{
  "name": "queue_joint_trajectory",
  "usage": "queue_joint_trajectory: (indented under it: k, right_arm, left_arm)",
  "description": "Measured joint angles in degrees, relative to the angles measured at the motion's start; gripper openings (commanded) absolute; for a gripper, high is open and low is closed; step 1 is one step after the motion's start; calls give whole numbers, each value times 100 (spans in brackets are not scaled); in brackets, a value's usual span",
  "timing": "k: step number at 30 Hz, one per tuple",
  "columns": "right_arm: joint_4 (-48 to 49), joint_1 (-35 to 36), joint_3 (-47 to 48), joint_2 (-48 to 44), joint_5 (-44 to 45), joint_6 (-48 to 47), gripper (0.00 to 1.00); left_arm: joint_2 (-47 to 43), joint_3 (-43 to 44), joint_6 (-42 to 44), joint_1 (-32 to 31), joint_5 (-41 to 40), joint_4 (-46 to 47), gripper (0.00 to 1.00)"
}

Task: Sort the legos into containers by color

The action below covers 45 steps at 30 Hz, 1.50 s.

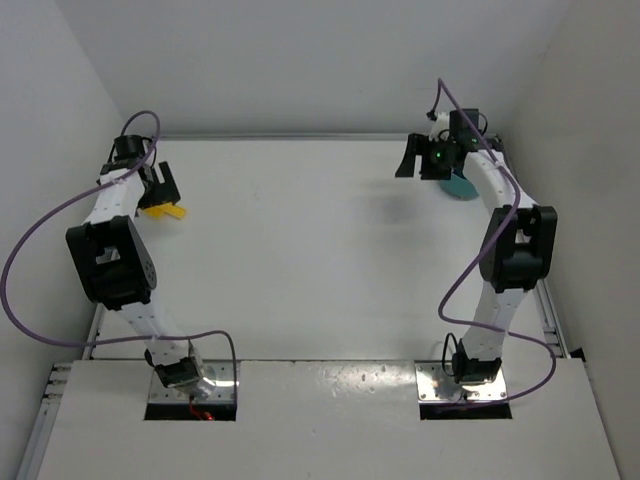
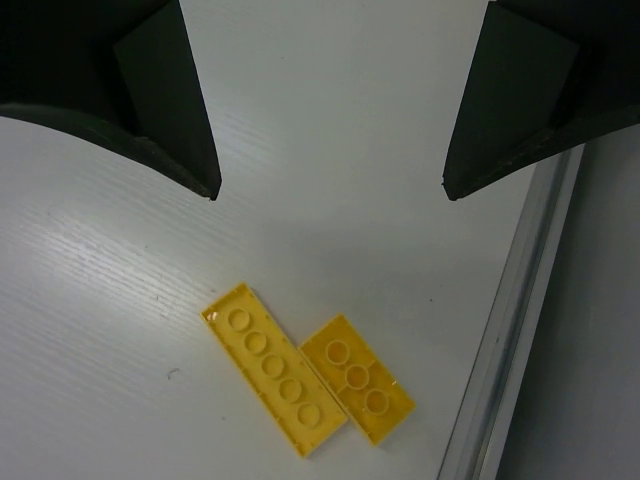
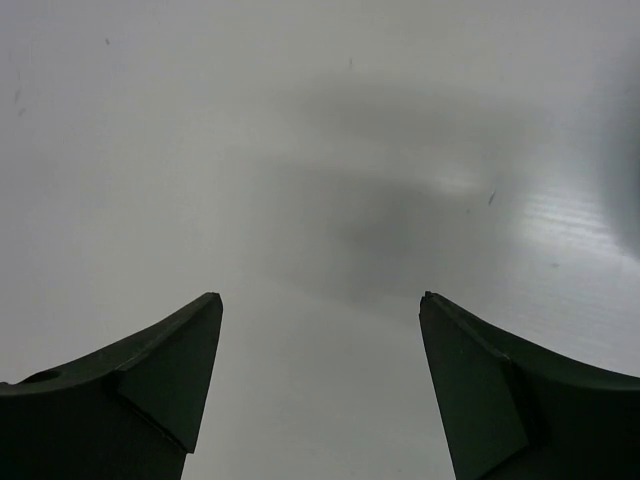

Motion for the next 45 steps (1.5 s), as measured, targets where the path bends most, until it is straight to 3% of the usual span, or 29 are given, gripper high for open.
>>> queue_joint_trajectory:
  k: [8, 26, 38, 45]
  right_arm:
    - [337, 39, -1200, -376, -354, 59, 80]
    - [833, 111, -1519, -608, -629, 319, 80]
    - [831, 111, -1517, -588, -669, 369, 80]
    - [809, 111, -1515, -551, -717, 415, 79]
  left_arm:
    - [1008, 1115, -96, 133, 96, -216, 100]
    - [2975, 2828, -184, 234, 562, -557, 100]
    - [3003, 2796, -214, 192, 531, -529, 95]
    - [2437, 1818, 214, -221, 693, -118, 90]
